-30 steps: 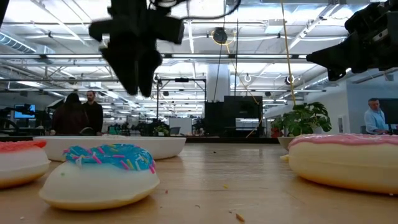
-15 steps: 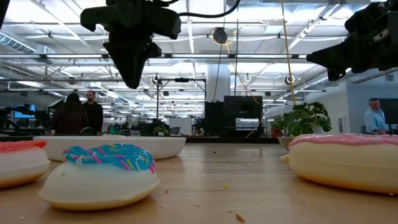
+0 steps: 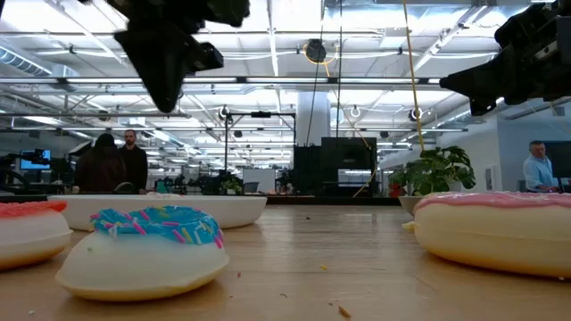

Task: Pick & Place donuts
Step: Put the small orange donut on the white plate

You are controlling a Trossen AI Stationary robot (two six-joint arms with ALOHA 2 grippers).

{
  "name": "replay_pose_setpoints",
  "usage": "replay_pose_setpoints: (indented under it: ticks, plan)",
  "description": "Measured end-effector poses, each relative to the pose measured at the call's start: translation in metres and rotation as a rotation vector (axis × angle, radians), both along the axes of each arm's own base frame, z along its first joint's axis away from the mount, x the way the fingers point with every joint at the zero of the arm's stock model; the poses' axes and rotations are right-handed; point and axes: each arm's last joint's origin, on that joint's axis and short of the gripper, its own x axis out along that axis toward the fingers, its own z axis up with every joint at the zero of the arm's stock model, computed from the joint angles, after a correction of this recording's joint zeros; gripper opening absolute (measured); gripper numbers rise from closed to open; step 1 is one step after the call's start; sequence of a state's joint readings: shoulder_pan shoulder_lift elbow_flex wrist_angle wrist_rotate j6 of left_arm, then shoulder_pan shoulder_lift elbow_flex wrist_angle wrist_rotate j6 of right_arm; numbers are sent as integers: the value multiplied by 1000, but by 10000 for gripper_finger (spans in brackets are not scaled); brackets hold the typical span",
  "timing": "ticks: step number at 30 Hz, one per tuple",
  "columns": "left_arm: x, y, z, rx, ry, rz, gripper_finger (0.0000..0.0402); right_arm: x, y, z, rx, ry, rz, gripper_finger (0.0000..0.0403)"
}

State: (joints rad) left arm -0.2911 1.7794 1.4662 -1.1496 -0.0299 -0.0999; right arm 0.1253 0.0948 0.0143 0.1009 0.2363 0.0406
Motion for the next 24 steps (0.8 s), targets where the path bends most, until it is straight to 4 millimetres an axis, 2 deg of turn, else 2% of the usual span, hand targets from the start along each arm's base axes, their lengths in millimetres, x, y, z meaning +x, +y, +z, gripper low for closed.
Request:
replay_pose_setpoints:
  ticks: [7,15,19,24]
  plan:
    - [-11,-30,0,-44,14,40,7,0,0,0,0,-2,-2,0]
    - [-17,-49,0,-85,32,72,4,0,0,1,1,-5,-3,0]
    - [-9,-67,0,-98,39,31,5,0,0,1,1,-5,-3,0]
    - [11,-92,2,-77,67,-70,4,0,0,1,1,-8,-3,0]
